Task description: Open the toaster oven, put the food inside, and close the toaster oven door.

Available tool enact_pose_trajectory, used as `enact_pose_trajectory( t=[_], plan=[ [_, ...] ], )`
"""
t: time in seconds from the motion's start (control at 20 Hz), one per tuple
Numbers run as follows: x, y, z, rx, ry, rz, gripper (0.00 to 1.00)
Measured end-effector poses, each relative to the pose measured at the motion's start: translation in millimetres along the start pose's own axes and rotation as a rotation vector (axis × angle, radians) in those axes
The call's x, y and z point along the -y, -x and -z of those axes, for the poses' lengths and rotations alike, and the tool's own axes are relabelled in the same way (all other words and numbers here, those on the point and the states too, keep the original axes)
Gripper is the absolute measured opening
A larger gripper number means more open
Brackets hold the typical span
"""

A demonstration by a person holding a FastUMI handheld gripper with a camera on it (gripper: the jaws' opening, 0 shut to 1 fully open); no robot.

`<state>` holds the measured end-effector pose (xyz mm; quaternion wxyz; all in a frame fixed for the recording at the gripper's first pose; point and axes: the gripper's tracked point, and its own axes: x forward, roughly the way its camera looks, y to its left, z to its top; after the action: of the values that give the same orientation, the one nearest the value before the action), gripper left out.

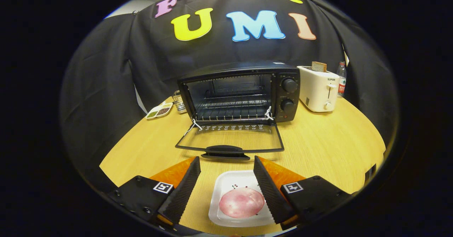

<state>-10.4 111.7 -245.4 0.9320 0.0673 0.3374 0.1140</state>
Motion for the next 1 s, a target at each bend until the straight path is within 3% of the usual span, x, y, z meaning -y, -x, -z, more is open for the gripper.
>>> enact_pose_trajectory(
  t=[0.25,0.55,0.85,1.0],
  plan=[
    [27,20,-1,-0.05,-0.054,-0.043,0.98],
    [46,22,5,-0.206,-0.122,-0.182,0.98],
    [76,5,27,-0.415,-0.201,-0.209,0.98],
    [86,3,51,-0.541,-0.175,-0.219,0.98]
  ],
)
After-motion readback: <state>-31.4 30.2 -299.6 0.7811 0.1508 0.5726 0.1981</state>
